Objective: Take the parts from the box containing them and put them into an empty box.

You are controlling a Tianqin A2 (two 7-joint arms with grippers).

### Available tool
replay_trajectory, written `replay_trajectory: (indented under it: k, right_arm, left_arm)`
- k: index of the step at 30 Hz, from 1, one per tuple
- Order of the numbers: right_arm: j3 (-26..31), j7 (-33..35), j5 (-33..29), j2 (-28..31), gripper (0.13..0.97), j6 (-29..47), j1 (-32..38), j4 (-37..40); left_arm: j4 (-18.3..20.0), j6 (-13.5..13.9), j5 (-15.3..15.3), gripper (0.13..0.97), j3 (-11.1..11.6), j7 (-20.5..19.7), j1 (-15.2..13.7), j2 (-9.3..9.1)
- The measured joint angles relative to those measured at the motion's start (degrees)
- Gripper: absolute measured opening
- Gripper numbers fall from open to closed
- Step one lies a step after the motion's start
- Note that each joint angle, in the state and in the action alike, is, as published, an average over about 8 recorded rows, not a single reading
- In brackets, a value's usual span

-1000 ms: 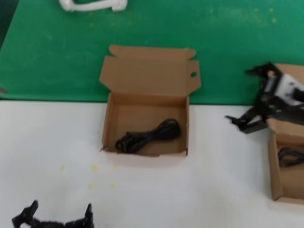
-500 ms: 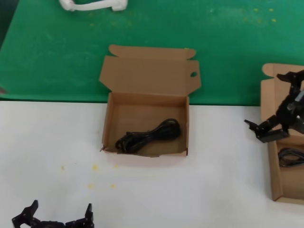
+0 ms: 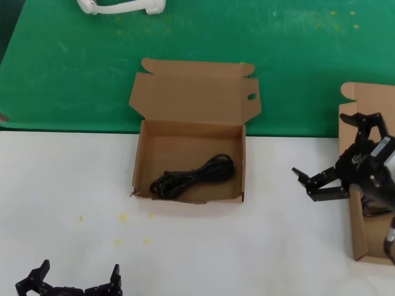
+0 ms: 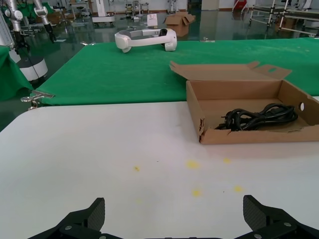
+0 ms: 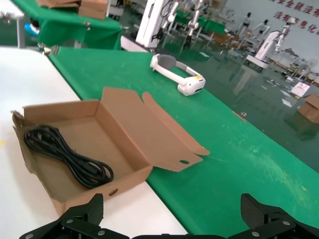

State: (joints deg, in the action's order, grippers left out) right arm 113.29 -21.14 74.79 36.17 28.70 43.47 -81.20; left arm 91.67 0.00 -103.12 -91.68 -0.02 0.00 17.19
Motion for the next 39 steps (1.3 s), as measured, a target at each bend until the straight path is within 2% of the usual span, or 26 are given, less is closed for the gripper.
replay_trajectory:
  k: [39]
  right_arm:
    - [-14.19,13.87,18.60,-12.46,0.966,-18.84,-28.53,-6.87]
  left_arm:
    - [0.00,0.00,0.00,0.966,0.00,0.01,0.00,0.00]
